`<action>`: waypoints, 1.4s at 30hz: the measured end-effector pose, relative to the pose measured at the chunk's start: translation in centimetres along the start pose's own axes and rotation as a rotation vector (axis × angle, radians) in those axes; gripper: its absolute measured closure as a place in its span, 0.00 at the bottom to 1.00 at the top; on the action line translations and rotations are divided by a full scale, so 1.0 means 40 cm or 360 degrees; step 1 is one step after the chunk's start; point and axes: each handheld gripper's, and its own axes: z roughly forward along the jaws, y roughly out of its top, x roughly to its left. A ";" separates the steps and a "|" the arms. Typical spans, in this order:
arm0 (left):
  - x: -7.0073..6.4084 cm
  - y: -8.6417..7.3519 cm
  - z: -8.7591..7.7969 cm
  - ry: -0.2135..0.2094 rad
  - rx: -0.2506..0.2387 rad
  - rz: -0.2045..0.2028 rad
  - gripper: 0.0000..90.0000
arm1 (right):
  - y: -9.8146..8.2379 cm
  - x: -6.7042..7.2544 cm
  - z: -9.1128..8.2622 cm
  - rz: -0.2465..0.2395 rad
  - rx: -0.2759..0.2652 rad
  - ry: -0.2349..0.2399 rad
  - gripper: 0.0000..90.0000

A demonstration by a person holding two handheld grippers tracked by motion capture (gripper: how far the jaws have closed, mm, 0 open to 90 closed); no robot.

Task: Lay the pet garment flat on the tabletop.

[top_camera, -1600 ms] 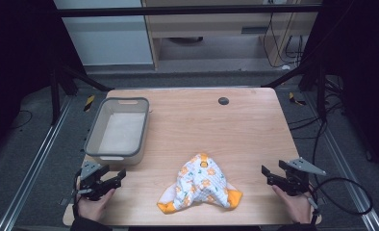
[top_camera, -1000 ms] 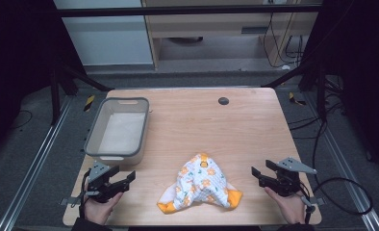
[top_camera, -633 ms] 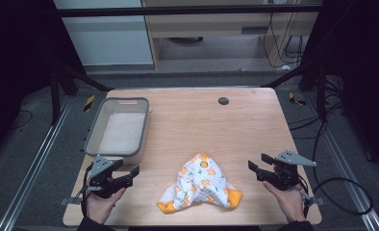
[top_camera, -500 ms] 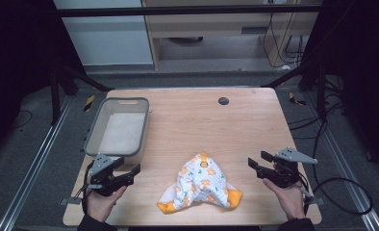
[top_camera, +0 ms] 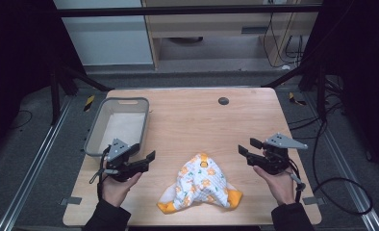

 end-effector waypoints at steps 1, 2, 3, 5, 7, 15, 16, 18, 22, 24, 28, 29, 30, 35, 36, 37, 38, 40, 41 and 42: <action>-0.005 0.003 0.007 -0.0003 0.0003 0.0010 0.36 | 0.000 0.000 0.000 0.0000 0.0000 0.0000 0.48; -0.010 0.005 0.014 -0.0008 0.0008 0.0016 0.37 | 0.002 0.004 0.006 -0.0001 0.0009 0.0012 0.48; -0.015 0.006 0.021 -0.0014 0.0011 0.0020 0.37 | 0.003 0.008 0.013 -0.0011 0.0011 0.0021 0.49; -0.023 0.007 0.035 -0.0019 0.0028 0.0039 0.38 | 0.005 0.015 0.024 -0.0013 0.0022 0.0040 0.49; -0.034 0.003 0.057 -0.0026 0.0041 0.0049 0.39 | 0.003 0.028 0.037 -0.0022 0.0027 0.0075 0.50; -0.054 -0.018 0.099 -0.0065 0.0137 0.0109 0.40 | -0.023 0.043 0.062 -0.0054 0.0096 0.0100 0.51; -0.057 -0.021 0.103 -0.0070 0.0139 0.0109 0.40 | -0.025 0.043 0.062 -0.0050 0.0099 0.0105 0.51; -0.063 -0.027 0.114 -0.0082 0.0158 0.0113 0.41 | -0.033 0.041 0.064 -0.0042 0.0109 0.0108 0.51; -0.077 -0.040 0.130 -0.0096 0.0202 0.0154 0.41 | -0.057 0.042 0.081 -0.0047 0.0179 0.0108 0.52; -0.080 -0.045 0.136 -0.0108 0.0211 0.0148 0.41 | -0.066 0.045 0.090 -0.0052 0.0203 0.0116 0.52; -0.089 -0.058 0.152 -0.0129 0.0265 0.0169 0.41 | -0.083 0.055 0.110 -0.0071 0.0265 0.0143 0.52; -0.093 -0.063 0.158 -0.0140 0.0278 0.0166 0.41 | -0.083 0.055 0.110 -0.0071 0.0265 0.0143 0.52; -0.096 -0.066 0.163 -0.0149 0.0294 0.0173 0.41 | -0.087 0.059 0.116 -0.0075 0.0279 0.0155 0.52; -0.115 -0.076 0.181 -0.0178 0.0330 0.0193 0.42 | -0.097 0.074 0.129 -0.0093 0.0313 0.0196 0.53; -0.118 -0.077 0.184 -0.0182 0.0340 0.0201 0.42 | -0.102 0.077 0.135 -0.0084 0.0324 0.0212 0.53; -0.120 -0.078 0.187 -0.0184 0.0347 0.0208 0.42 | -0.102 0.077 0.135 -0.0084 0.0324 0.0212 0.53; -0.123 -0.080 0.191 -0.0186 0.0355 0.0210 0.42 | -0.106 0.077 0.139 -0.0086 0.0334 0.0216 0.53; -0.128 -0.085 0.200 -0.0196 0.0381 0.0218 0.42 | -0.113 0.080 0.146 -0.0087 0.0360 0.0221 0.53; -0.129 -0.087 0.204 -0.0202 0.0390 0.0217 0.43 | -0.117 0.083 0.150 -0.0091 0.0375 0.0228 0.53; -0.131 -0.089 0.209 -0.0209 0.0405 0.0223 0.43 | -0.120 0.085 0.152 -0.0084 0.0386 0.0231 0.53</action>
